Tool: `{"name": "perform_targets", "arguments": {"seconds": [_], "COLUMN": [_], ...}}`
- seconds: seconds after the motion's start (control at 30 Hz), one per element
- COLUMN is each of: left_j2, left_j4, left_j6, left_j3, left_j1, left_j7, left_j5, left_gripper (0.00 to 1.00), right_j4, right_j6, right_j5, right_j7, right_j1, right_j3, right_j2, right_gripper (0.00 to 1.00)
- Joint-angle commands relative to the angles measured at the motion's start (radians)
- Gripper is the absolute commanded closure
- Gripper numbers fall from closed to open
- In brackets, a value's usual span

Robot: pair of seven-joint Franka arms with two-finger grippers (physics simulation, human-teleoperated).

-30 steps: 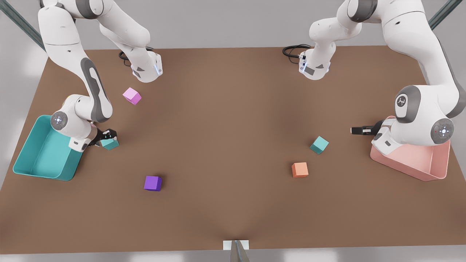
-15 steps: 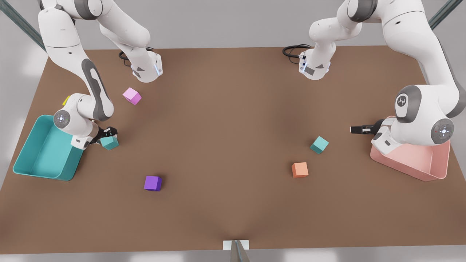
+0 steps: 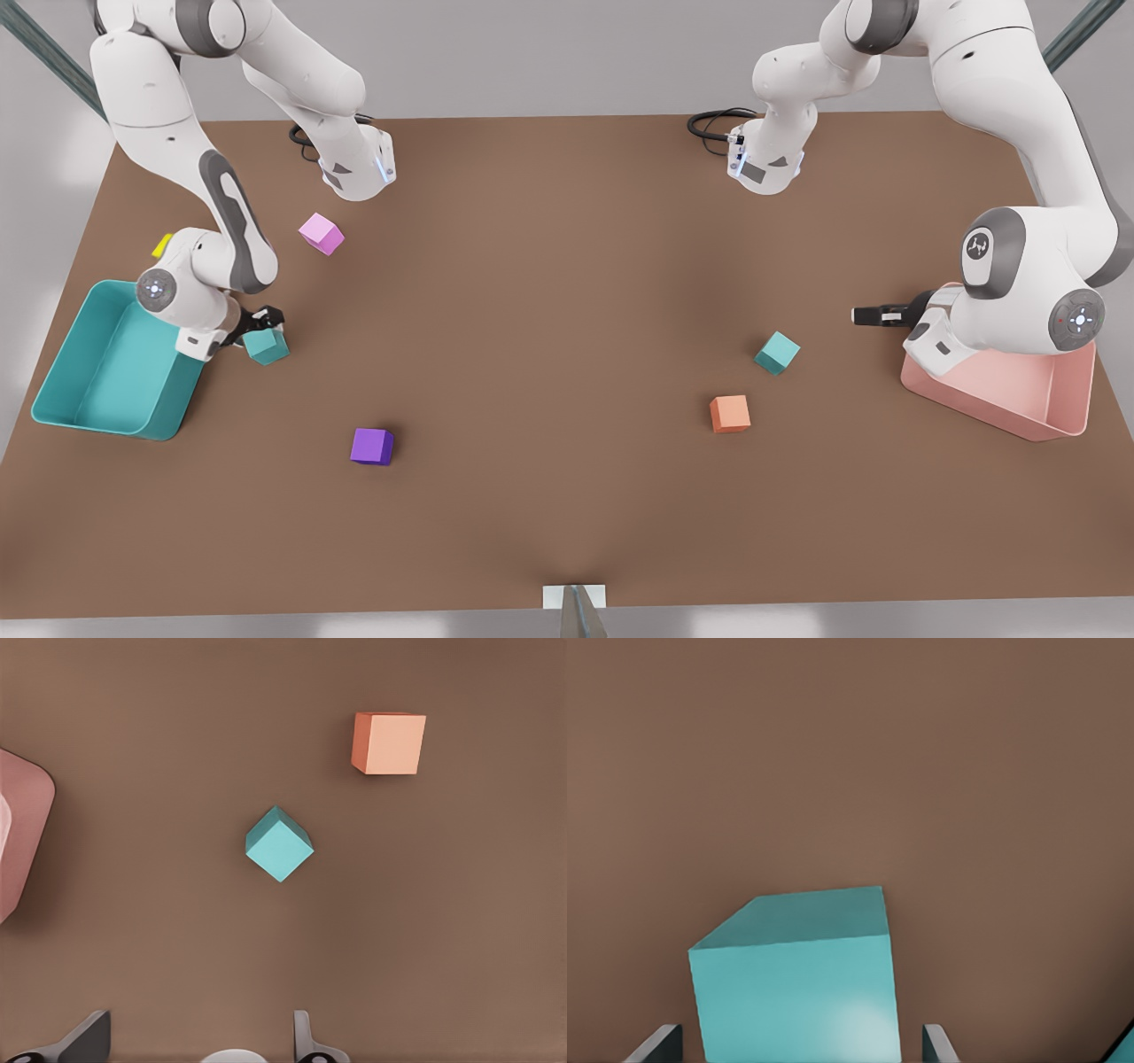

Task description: Stack the two blue cubes on top of each other

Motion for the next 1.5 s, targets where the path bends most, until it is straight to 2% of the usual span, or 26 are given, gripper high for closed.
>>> {"name": "perform_targets", "arguments": {"seconds": [0.0,0.23,0.3,0.4,0.43,0.5,0.6,0.67,0.7,0.77,0.87,0.93,1.0,1.03,1.07,1.1,1.13,1.17,1.2,1.23,1.3,1.47], "left_j2": [-0.001,0.000,0.000,0.000,0.000,0.000,0.000,0.000,0.000,0.019,0.080,0.163,0.229,0.224,0.140,0.058,0.028,0.025,0.011,0.002,-0.015,-0.033], "left_j4": [0.000,0.000,-0.001,0.000,-0.001,0.000,0.000,0.000,0.000,-0.004,-0.006,-0.003,0.000,-0.030,-0.169,-0.336,-0.428,-0.461,-0.492,-0.512,-0.589,-0.687], "left_j6": [-0.001,-0.001,-0.001,-0.001,-0.001,-0.001,-0.001,-0.001,-0.001,0.001,0.130,0.260,0.325,0.392,0.496,0.634,0.720,0.748,0.748,0.748,0.838,0.953], "left_j3": [0.000,0.000,0.000,0.000,0.000,0.000,0.000,0.000,0.000,-0.002,-0.008,-0.008,-0.006,0.003,0.062,0.153,0.199,0.199,0.199,0.199,0.199,0.201], "left_j1": [0.000,0.000,-0.001,-0.002,-0.003,-0.003,-0.003,-0.003,-0.003,-0.011,-0.127,-0.244,-0.291,-0.284,-0.279,-0.351,-0.396,-0.376,-0.362,-0.321,-0.314,-0.305], "left_j7": [-0.001,-0.001,0.000,-0.001,-0.001,-0.001,-0.001,-0.001,-0.001,-0.021,-0.274,-0.441,-0.696,-0.846,-0.915,-0.915,-0.976,-1.128,-1.196,-1.199,-1.221,-1.262], "left_j5": [0.000,-0.001,-0.001,-0.001,-0.001,-0.001,-0.001,-0.001,-0.001,-0.001,0.011,0.020,0.020,-0.013,-0.027,-0.065,-0.105,-0.105,-0.104,-0.107,-0.179,-0.222], "left_gripper": [0.00,0.00,0.00,0.00,0.00,0.00,0.00,0.00,0.00,0.00,0.00,0.00,0.00,0.00,0.00,0.00,0.00,0.00,0.00,0.00,0.00,0.00], "right_j4": [0.000,-0.008,-0.008,-0.008,-0.007,-0.004,0.010,0.148,0.210,0.262,0.323,0.502,0.769,0.840,0.914,0.960,0.994,0.998,0.997,0.995,0.997,0.998], "right_j6": [0.043,0.106,0.106,0.106,0.106,0.106,0.061,-0.214,-0.305,-0.377,-0.378,-0.290,-0.230,-0.210,-0.205,-0.197,-0.191,-0.168,-0.157,-0.147,-0.142,-0.141], "right_j5": [0.001,-0.021,-0.021,-0.021,-0.021,-0.021,-0.019,0.001,0.053,0.169,0.333,0.413,0.409,0.403,0.398,0.396,0.395,0.392,0.387,0.386,0.376,0.383], "right_j7": [-0.015,-0.016,-0.016,-0.012,-0.013,-0.012,0.002,0.048,0.096,0.284,0.621,1.012,1.314,1.377,1.424,1.443,1.452,1.453,1.453,1.452,1.452,1.444], "right_j1": [0.001,0.001,0.002,0.007,0.013,0.024,0.045,0.134,0.160,0.306,0.621,0.890,1.053,1.096,1.149,1.189,1.199,1.203,1.214,1.225,1.257,1.257], "right_j3": [-0.001,-0.019,-0.019,-0.019,-0.019,-0.019,-0.010,0.011,0.071,0.131,0.133,0.130,0.124,0.110,0.078,0.041,0.036,0.036,0.025,0.013,-0.013,-0.013], "right_j2": [0.006,0.041,0.041,0.054,0.060,0.060,0.044,0.000,0.003,0.008,0.005,0.130,0.342,0.402,0.462,0.500,0.534,0.551,0.561,0.571,0.580,0.568], "right_gripper": [0.00,0.01,0.13,0.13,0.16,0.39,0.44,0.43,0.43,0.43,0.43,0.43,0.43,0.43,0.43,0.43,0.43,0.42,0.30,0.00,0.00,0.00]}}
